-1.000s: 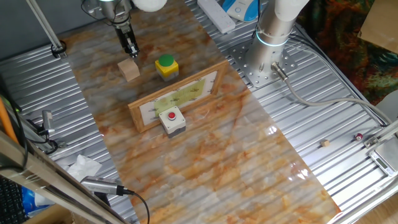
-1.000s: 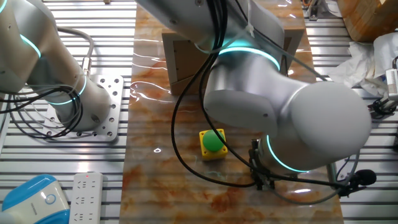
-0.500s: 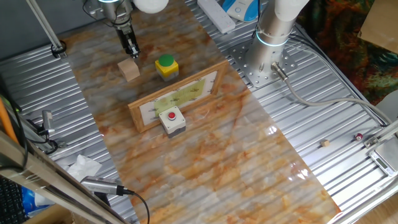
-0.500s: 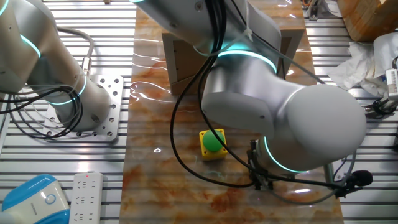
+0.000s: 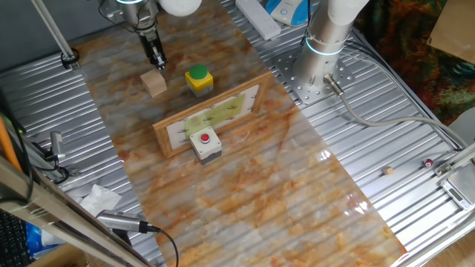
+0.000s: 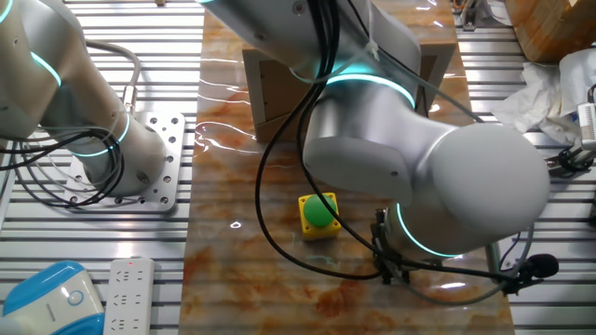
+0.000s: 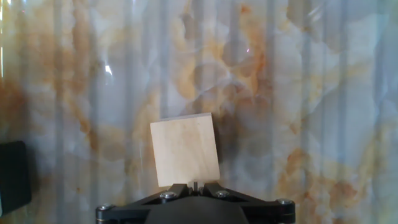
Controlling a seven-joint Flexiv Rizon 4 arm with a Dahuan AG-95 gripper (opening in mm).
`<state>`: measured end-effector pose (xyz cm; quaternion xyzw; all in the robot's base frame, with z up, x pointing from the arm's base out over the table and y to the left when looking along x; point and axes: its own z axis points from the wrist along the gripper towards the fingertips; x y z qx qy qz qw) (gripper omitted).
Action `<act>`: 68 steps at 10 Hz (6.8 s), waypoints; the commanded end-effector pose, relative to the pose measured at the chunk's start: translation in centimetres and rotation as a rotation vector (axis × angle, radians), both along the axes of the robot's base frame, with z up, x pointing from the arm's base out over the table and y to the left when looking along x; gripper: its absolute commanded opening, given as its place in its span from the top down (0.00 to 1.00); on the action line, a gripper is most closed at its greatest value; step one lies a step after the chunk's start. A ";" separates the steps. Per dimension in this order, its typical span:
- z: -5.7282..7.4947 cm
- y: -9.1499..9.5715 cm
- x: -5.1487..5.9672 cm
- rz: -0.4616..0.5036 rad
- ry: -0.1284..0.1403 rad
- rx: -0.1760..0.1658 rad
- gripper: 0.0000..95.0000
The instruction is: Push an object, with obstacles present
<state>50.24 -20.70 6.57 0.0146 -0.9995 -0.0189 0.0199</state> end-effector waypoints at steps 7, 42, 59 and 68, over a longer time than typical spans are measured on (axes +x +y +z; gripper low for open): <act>0.8 0.8 -1.5 -0.020 -0.004 -0.009 1.00; -3.1 0.6 0.9 0.055 -0.040 -0.037 1.00; -3.0 1.1 5.2 0.074 -0.062 -0.033 1.00; -3.0 0.9 8.4 0.093 -0.065 -0.024 1.00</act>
